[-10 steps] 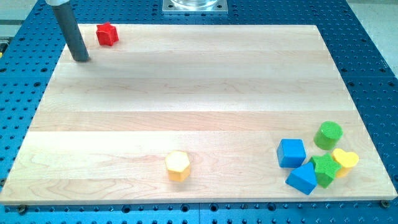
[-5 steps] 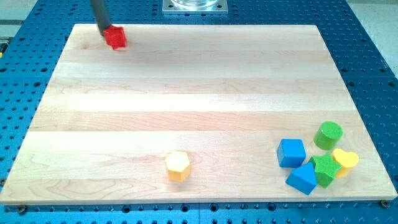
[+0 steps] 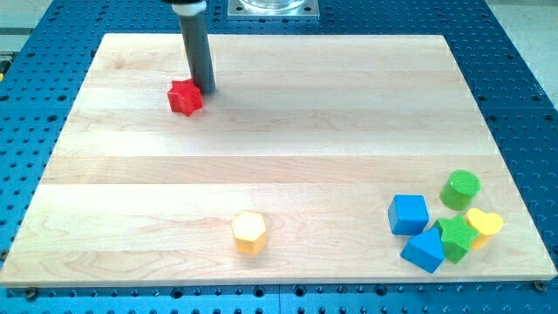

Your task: Slide the red star to the top of the yellow hexagon

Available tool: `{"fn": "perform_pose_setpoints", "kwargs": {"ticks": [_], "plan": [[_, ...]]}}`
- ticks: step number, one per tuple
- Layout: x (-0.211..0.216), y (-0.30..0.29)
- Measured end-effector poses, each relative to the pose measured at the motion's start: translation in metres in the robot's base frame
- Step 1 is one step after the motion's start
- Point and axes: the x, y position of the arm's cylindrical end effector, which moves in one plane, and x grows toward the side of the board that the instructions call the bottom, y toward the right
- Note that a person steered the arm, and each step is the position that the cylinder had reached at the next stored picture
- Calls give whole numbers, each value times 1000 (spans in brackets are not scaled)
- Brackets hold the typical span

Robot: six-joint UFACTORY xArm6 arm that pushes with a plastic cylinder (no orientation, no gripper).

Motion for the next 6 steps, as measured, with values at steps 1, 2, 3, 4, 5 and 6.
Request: {"fn": "perform_pose_setpoints", "kwargs": {"ticks": [1,2,3,4,5,6], "plan": [[34,-16],[-12,-31],[6,-104],[65,-79],[120,-14],[176,5]]}}
